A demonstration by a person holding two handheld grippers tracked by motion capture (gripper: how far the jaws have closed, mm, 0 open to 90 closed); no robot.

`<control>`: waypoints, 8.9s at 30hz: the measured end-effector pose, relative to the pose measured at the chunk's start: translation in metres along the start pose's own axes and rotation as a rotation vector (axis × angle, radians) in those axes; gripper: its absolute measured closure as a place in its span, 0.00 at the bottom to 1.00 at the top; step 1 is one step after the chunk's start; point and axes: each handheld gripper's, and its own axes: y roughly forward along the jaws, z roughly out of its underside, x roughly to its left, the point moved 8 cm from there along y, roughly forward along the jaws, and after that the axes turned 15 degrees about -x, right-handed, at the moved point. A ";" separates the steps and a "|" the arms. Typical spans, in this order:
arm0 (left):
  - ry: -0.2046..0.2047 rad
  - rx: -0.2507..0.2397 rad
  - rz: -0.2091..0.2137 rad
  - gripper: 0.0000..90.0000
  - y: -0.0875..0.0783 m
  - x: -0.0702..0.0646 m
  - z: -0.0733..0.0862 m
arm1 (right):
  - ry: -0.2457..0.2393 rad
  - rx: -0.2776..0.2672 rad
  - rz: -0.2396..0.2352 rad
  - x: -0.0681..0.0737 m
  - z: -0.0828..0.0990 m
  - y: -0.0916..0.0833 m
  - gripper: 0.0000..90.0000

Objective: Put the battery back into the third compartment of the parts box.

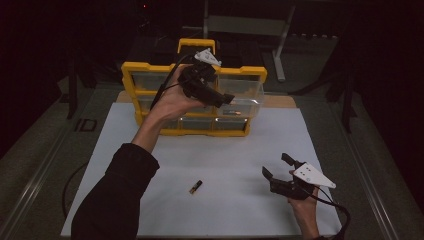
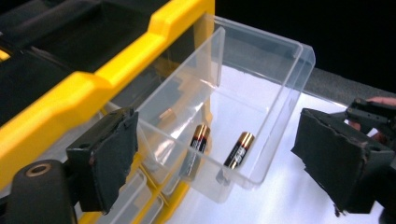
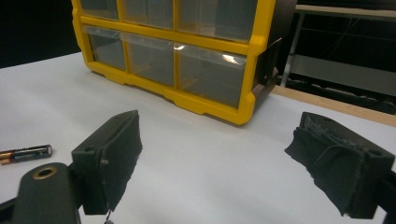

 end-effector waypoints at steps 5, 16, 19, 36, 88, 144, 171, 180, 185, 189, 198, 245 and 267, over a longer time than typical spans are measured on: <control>0.004 0.030 0.024 0.10 -0.001 -0.003 0.006 | 0.001 0.000 0.000 0.000 0.000 0.000 0.16; 0.029 0.073 0.049 0.08 -0.001 -0.010 0.015 | 0.000 0.000 0.001 0.000 0.000 0.000 0.16; 0.033 0.083 0.055 0.08 -0.001 -0.012 0.019 | 0.000 0.000 0.001 0.000 0.000 0.000 0.16; 0.064 0.177 0.063 0.06 -0.005 -0.019 0.043 | 0.001 -0.001 0.001 0.000 0.000 -0.001 0.16; 0.101 0.273 0.142 0.07 -0.007 -0.041 0.104 | 0.004 0.000 0.001 0.000 -0.001 -0.002 0.16; 0.066 0.348 0.148 0.08 -0.010 -0.055 0.172 | 0.005 -0.001 0.005 -0.001 -0.001 -0.002 0.16; 0.035 0.416 0.110 0.08 -0.008 -0.059 0.204 | 0.007 -0.001 0.007 -0.001 -0.001 -0.002 0.16; 0.027 0.443 0.099 0.08 -0.007 -0.061 0.214 | 0.006 -0.001 0.007 -0.001 -0.001 -0.002 0.16; 0.026 0.451 0.096 0.08 -0.007 -0.063 0.218 | 0.006 -0.001 0.007 -0.001 -0.001 -0.002 0.16; 0.036 0.459 0.093 0.08 -0.005 -0.064 0.222 | 0.006 -0.001 0.007 -0.001 -0.001 -0.002 0.16; 0.031 0.474 0.089 0.08 -0.004 -0.065 0.230 | 0.006 0.000 0.007 -0.001 -0.001 -0.002 0.16; 0.051 0.604 0.125 0.28 0.005 -0.090 0.281 | 0.006 -0.001 0.008 -0.001 -0.001 -0.002 0.16; 0.036 0.635 0.159 0.85 0.007 -0.094 0.280 | 0.006 0.000 0.008 -0.001 0.000 -0.002 0.16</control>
